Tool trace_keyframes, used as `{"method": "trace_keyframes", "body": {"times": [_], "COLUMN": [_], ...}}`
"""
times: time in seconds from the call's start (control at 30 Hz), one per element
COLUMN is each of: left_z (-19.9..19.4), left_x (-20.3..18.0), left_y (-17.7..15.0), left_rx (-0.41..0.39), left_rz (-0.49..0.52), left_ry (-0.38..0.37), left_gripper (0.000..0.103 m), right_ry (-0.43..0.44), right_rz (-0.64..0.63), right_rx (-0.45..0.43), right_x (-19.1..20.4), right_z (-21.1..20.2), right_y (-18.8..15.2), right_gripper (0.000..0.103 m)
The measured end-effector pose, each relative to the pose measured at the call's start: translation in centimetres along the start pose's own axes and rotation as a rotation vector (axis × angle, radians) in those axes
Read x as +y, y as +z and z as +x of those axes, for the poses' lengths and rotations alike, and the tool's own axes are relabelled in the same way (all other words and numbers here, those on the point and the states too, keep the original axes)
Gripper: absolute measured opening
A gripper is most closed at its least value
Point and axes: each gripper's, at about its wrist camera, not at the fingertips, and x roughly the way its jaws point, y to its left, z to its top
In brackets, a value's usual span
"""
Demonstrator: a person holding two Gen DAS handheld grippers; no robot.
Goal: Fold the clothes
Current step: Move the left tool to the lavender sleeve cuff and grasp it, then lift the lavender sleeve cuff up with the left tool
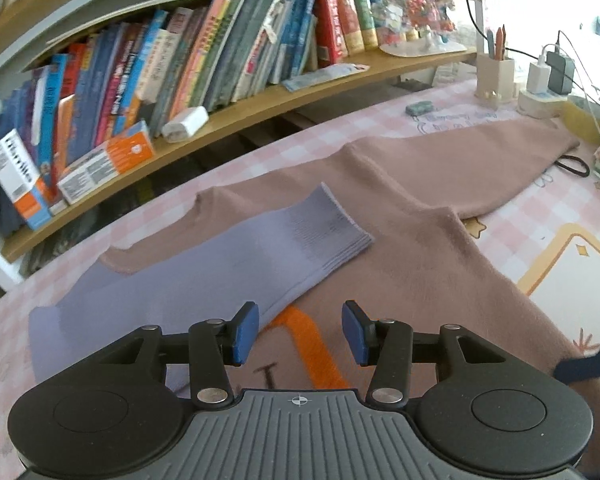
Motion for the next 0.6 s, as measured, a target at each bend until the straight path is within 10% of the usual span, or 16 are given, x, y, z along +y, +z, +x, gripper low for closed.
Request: {"method": "trace_keyframes", "body": {"times": [0.47, 0.6], "left_z": [4.6, 5.1], "left_x": [-3.4, -2.9], "left_y": [3.3, 3.2], "left_rx": [-0.022, -0.018], "left_rz": [0.061, 0.054], "left_ry": [-0.020, 0.026], "left_gripper": [0.045, 0.005], "right_ry": [0.022, 0.012], "right_rz": [0.029, 0.049], "right_rx": [-0.006, -0.012], "right_x": [-0.6, -0.7], "right_z": [-0.1, -0.3], "right_y": [0.0, -0.2], "right_gripper": [0.063, 0.063]}}
